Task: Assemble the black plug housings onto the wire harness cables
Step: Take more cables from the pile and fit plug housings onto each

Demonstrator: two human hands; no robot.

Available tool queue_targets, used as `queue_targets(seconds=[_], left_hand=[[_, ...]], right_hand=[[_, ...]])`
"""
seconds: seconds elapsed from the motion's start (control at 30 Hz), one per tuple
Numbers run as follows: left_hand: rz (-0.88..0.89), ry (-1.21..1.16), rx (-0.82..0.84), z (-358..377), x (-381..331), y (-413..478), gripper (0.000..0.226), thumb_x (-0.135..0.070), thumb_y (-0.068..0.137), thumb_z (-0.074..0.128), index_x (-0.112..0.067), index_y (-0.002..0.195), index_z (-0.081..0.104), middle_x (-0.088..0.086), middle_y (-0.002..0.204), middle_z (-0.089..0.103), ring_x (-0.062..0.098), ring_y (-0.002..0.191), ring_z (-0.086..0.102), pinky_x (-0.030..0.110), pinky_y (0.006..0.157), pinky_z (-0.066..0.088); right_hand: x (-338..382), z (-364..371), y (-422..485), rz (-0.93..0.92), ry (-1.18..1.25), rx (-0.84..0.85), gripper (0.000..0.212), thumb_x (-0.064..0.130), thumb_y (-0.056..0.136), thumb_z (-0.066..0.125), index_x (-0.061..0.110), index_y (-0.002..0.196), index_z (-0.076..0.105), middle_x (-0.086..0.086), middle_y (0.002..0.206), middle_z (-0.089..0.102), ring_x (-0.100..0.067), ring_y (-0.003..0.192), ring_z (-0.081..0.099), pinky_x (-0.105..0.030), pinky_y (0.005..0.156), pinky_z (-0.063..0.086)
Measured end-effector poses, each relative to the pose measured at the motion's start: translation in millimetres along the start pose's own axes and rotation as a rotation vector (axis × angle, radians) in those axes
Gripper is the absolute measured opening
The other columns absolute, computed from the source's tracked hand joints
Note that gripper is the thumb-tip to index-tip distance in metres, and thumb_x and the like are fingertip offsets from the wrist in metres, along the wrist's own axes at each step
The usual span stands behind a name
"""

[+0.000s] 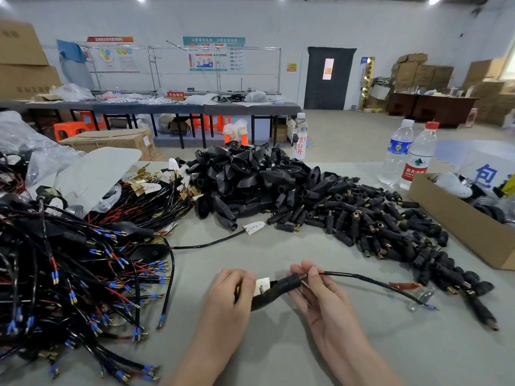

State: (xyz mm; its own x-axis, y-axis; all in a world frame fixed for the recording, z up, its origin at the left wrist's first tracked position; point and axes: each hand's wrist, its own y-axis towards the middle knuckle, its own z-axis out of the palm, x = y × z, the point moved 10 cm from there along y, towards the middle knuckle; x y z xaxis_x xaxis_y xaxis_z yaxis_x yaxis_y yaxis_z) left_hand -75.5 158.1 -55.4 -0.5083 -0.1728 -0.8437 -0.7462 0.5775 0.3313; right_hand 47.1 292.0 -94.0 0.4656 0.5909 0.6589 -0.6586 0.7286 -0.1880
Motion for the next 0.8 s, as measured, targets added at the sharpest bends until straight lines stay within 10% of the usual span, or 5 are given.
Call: queue_targets(seconds=[0.23, 0.8], left_hand=[[0.274, 0.242, -0.184, -15, -36, -10, 0.019, -0.045, 0.103, 0.04, -0.037, 0.089, 0.049, -0.02, 0.098, 0.049, 0.006, 0.084, 0.055, 0.021, 0.07, 0.042], [-0.076, -0.189, -0.195, -16, -10, -7, 0.019, -0.036, 0.095, 0.058, -0.03, 0.077, 0.061, -0.003, 0.079, 0.066, 0.017, 0.061, 0.063, 0.009, 0.051, 0.043]], right_hand=[[-22, 14, -8, 0.172, 0.075, 0.063, 0.024, 0.026, 0.095, 0.052, 0.01, 0.11, 0.061, -0.021, 0.11, 0.072, -0.037, 0.098, 0.072, -0.047, 0.067, 0.062], [-13, 14, -6, 0.057, -0.019, 0.084, 0.025, 0.025, 0.083, 0.058, 0.009, 0.097, 0.07, -0.006, 0.111, 0.074, -0.025, 0.097, 0.072, -0.034, 0.065, 0.061]])
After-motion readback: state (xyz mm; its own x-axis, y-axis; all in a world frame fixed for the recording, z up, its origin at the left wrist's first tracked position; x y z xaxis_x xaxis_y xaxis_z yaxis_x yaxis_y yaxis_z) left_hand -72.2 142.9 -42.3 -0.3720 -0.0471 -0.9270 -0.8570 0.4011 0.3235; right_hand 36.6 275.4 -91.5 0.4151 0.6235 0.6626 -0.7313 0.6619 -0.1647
